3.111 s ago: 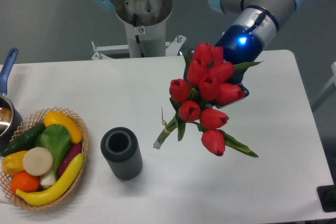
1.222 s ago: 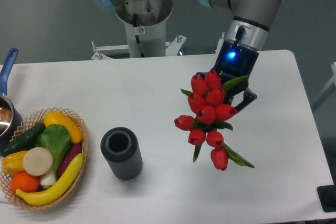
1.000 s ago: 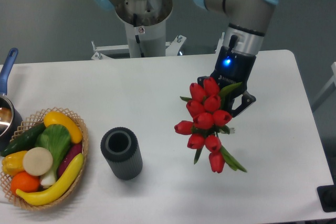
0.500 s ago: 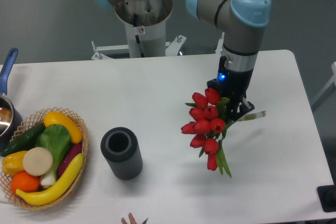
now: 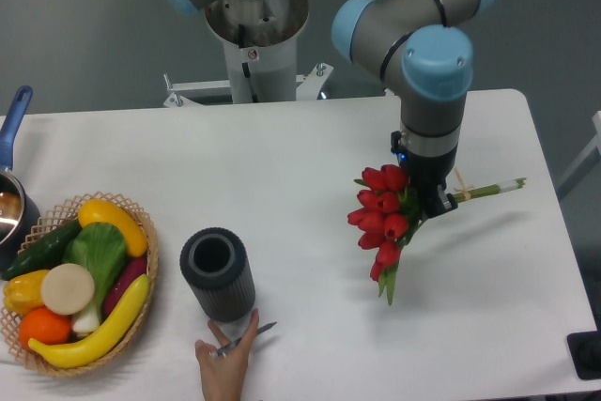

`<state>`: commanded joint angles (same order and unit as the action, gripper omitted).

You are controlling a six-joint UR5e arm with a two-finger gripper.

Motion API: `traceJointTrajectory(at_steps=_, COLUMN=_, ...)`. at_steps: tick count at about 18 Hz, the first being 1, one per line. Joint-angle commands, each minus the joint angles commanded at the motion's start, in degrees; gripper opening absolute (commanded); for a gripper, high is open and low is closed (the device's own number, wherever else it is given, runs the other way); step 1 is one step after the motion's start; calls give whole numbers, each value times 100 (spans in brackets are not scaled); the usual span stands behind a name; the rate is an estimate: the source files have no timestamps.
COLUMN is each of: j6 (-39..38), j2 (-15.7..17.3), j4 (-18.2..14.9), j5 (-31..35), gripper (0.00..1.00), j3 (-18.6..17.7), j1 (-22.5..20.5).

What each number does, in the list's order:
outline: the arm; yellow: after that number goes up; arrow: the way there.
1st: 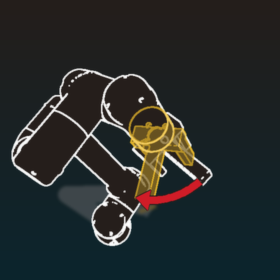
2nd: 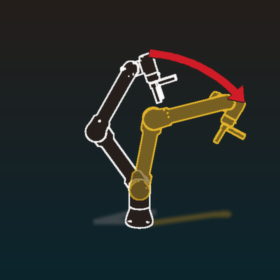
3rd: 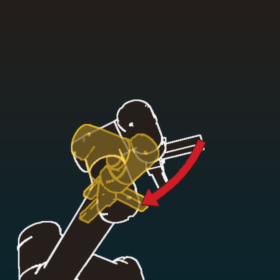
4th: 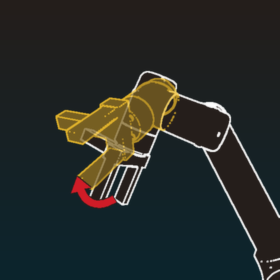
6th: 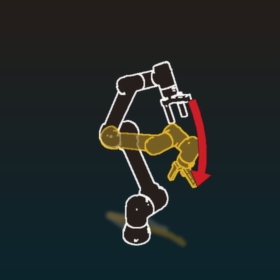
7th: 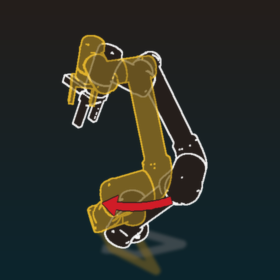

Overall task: Place the flowers on the table
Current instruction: 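Lower the tulip bunch toward the table surface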

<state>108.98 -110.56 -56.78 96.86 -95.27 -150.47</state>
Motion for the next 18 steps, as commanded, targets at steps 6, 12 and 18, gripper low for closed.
traceJointTrajectory(at_steps=6, j6=-9, j2=-316, j4=62, j5=26, gripper=34, j3=-299, j1=0)
traceJointTrajectory(at_steps=12, j6=-70, j2=-528, j4=88, j5=18, gripper=37, j3=-290, j1=0)
traceJointTrajectory(at_steps=18, j6=9, j2=-484, j4=166, j5=-35, gripper=99, j3=-185, j1=0)
